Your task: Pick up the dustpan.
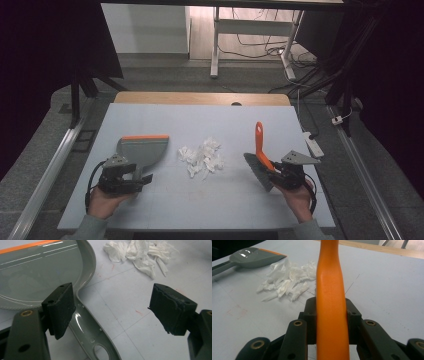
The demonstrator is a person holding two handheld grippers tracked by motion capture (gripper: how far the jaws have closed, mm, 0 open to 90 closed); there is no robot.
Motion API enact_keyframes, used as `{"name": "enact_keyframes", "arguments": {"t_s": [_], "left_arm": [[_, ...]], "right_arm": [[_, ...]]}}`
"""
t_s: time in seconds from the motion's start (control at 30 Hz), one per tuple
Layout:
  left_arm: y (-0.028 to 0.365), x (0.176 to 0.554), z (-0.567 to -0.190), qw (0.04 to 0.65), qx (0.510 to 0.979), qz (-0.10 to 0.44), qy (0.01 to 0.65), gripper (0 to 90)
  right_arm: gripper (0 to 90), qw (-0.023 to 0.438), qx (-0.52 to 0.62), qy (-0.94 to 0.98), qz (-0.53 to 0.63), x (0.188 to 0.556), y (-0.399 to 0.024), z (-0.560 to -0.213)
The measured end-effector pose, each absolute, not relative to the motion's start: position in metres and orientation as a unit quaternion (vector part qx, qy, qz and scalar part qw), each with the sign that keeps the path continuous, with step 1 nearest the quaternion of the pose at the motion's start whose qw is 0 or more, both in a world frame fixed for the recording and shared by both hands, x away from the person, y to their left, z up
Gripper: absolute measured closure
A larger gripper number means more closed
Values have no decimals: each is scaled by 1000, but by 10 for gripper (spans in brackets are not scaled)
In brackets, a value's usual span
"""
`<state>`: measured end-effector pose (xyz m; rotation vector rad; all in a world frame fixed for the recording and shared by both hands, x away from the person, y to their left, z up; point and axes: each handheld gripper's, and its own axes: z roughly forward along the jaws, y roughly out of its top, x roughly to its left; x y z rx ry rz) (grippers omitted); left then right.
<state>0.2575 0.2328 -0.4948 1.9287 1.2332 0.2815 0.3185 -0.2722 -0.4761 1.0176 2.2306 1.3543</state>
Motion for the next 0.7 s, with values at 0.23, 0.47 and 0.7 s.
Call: {"name": "enact_keyframes", "arguments": {"t_s": [0.23, 0.47, 0.7], "left_arm": [[233, 257, -493, 404, 765, 110, 489, 215], [233, 257, -491, 401, 764, 111, 494, 217], [232, 257, -490, 399, 765, 111, 493, 217]], "right_arm": [[700, 172, 357, 784, 478, 317, -271, -475], [700, 174, 356, 784, 477, 316, -271, -475], [701, 175, 356, 784, 477, 316, -270, -474]]}}
